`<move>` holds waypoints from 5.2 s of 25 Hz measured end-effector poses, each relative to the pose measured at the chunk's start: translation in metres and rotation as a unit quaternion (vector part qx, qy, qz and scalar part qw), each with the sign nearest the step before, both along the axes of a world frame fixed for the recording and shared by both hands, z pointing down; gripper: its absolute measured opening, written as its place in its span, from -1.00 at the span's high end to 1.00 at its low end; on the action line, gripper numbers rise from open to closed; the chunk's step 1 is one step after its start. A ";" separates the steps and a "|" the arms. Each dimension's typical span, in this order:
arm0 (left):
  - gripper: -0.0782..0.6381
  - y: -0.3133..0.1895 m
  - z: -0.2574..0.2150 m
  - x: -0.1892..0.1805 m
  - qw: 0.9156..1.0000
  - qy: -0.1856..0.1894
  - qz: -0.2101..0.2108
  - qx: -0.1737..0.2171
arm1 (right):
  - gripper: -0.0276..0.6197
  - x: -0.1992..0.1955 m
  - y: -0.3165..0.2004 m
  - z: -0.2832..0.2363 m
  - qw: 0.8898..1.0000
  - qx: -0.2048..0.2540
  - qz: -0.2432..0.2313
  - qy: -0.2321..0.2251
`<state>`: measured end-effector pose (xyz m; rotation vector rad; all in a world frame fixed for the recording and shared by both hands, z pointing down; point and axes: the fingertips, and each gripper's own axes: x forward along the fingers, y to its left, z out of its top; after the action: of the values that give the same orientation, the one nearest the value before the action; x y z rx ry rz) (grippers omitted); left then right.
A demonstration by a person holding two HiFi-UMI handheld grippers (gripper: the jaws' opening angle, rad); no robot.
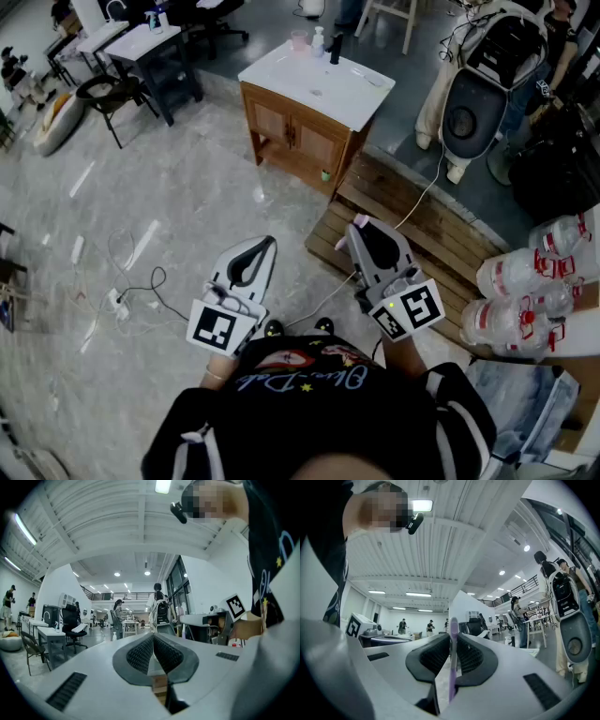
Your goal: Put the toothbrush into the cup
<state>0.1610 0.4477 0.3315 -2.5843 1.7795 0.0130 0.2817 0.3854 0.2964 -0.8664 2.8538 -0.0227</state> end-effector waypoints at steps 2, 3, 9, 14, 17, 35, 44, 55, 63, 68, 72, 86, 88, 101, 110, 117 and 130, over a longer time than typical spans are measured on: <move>0.77 0.001 0.001 0.005 1.000 -0.001 -0.001 -0.002 | 0.80 0.005 0.001 0.001 1.000 -0.002 -0.001 0.000; 0.77 0.001 0.001 0.007 1.000 -0.001 -0.001 -0.002 | 0.80 0.007 0.001 0.002 1.000 -0.003 -0.001 0.000; 0.77 -0.006 0.004 0.017 1.000 -0.006 0.001 -0.006 | 0.80 0.019 -0.005 0.003 1.000 -0.006 0.004 -0.008; 0.77 -0.013 0.006 0.033 1.000 -0.010 0.005 -0.010 | 0.80 0.038 -0.011 0.006 1.000 -0.016 0.009 -0.018; 0.77 -0.020 0.007 0.047 1.000 -0.016 0.009 -0.011 | 0.79 0.051 -0.015 0.009 1.000 -0.018 0.012 -0.016; 0.77 -0.040 0.020 0.076 0.999 -0.032 -0.005 -0.021 | 0.79 0.084 -0.041 0.023 0.999 -0.029 0.003 -0.022; 0.77 -0.079 0.023 0.041 1.000 -0.022 0.014 -0.017 | 0.79 0.050 -0.074 0.026 0.999 -0.033 0.019 -0.013; 0.77 -0.151 0.021 -0.035 0.999 -0.013 0.033 -0.004 | 0.79 -0.019 -0.137 0.022 0.999 -0.028 0.045 -0.006; 0.77 -0.192 0.025 -0.099 0.999 -0.007 0.038 -0.006 | 0.79 -0.083 -0.179 0.023 0.998 -0.026 0.053 -0.002; 0.77 -0.209 0.026 -0.137 0.999 -0.002 0.039 -0.002 | 0.79 -0.121 -0.197 0.026 0.998 -0.028 0.058 0.005; 0.77 -0.220 0.029 -0.164 0.999 0.005 0.044 -0.007 | 0.80 -0.143 -0.209 0.027 0.997 -0.029 0.072 0.010; 0.77 -0.244 0.030 -0.202 0.999 0.008 0.054 -0.003 | 0.79 -0.178 -0.235 0.026 0.996 -0.022 0.086 0.018; 0.77 -0.246 0.031 -0.205 0.999 0.011 0.051 -0.005 | 0.80 -0.183 -0.240 0.026 0.996 -0.021 0.082 0.017; 0.77 -0.307 0.041 -0.240 1.000 -0.001 0.005 -0.019 | 0.79 -0.223 -0.322 0.036 0.999 -0.026 0.040 -0.001; 0.77 -0.395 0.040 -0.254 0.999 -0.015 -0.018 -0.023 | 0.80 -0.235 -0.424 0.037 0.999 -0.029 0.023 -0.016; 0.77 -0.469 0.038 -0.258 0.999 -0.016 -0.035 -0.030 | 0.80 -0.239 -0.502 0.036 0.999 -0.033 0.008 -0.012; 0.77 -0.567 0.045 -0.241 0.998 -0.031 -0.036 -0.035 | 0.79 -0.222 -0.598 0.048 0.999 -0.045 0.008 -0.028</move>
<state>-0.0802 -0.1195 0.3769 -2.5347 1.8828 -0.1312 0.0595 -0.2121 0.3446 -0.8902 2.8121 -0.1717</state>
